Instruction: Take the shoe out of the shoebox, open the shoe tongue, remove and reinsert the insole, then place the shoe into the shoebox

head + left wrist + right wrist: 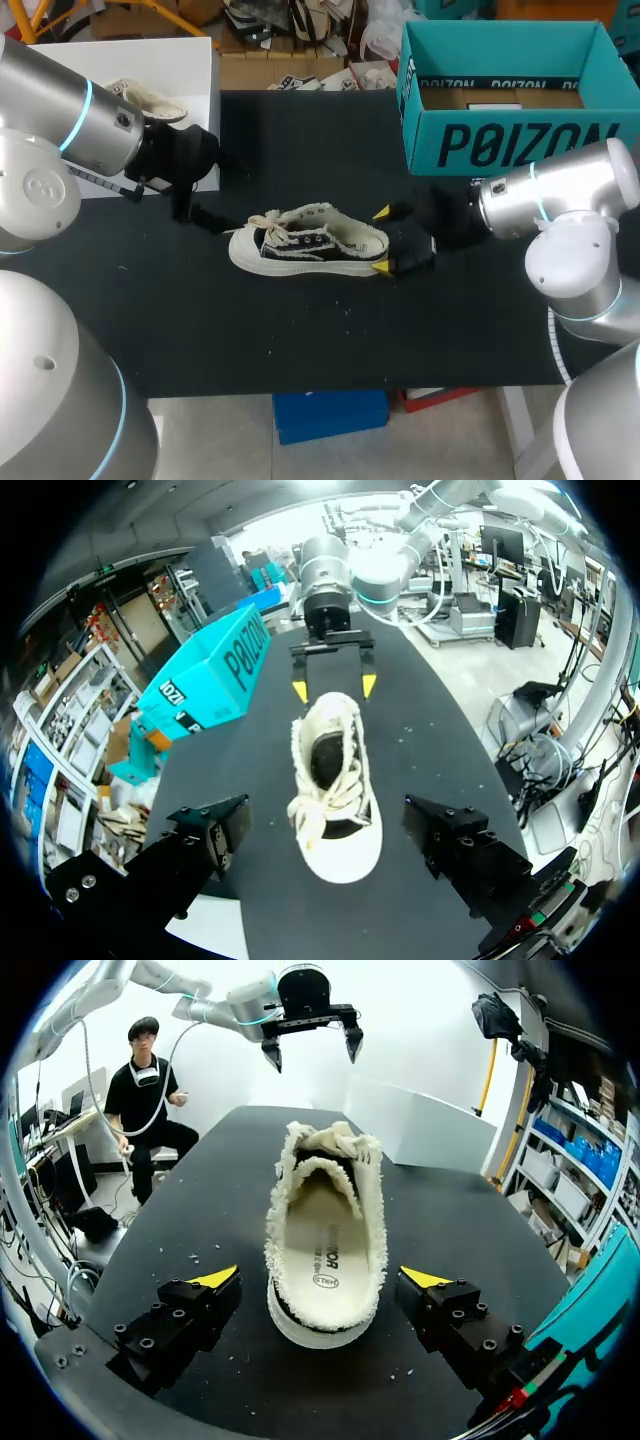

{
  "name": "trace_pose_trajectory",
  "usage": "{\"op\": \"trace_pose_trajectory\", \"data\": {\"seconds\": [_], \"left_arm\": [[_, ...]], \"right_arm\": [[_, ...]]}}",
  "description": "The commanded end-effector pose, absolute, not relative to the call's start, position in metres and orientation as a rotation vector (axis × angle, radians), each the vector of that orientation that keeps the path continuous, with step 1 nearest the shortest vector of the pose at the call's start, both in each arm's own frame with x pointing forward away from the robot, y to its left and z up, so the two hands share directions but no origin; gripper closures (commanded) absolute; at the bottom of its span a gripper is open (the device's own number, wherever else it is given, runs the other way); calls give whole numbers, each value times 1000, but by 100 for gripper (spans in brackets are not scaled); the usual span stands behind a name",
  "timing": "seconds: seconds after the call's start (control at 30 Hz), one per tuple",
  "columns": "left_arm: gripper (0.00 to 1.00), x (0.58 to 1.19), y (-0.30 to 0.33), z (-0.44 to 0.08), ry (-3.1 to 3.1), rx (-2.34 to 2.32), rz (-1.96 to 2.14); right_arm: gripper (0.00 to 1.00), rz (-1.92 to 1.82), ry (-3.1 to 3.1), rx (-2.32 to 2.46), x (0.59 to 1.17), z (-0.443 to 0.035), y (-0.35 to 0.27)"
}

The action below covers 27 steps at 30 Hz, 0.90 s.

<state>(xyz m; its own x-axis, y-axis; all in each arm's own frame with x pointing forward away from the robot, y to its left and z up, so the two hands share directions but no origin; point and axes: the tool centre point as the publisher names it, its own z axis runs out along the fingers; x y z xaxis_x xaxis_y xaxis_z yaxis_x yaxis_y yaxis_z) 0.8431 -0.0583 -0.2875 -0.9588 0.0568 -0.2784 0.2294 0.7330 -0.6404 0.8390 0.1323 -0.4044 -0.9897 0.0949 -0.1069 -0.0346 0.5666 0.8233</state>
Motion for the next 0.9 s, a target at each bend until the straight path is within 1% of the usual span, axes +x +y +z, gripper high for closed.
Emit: {"op": "trace_pose_trajectory", "data": {"seconds": [0.03, 0.9], "left_arm": [[0, 842, -57, -289, 2688, 228, -1046], [0, 842, -57, -289, 2688, 228, -1046]], "right_arm": [[0, 1415, 2653, 55, 843, -412, 137], [0, 1506, 2649, 106, 849, -433, 153]]}}
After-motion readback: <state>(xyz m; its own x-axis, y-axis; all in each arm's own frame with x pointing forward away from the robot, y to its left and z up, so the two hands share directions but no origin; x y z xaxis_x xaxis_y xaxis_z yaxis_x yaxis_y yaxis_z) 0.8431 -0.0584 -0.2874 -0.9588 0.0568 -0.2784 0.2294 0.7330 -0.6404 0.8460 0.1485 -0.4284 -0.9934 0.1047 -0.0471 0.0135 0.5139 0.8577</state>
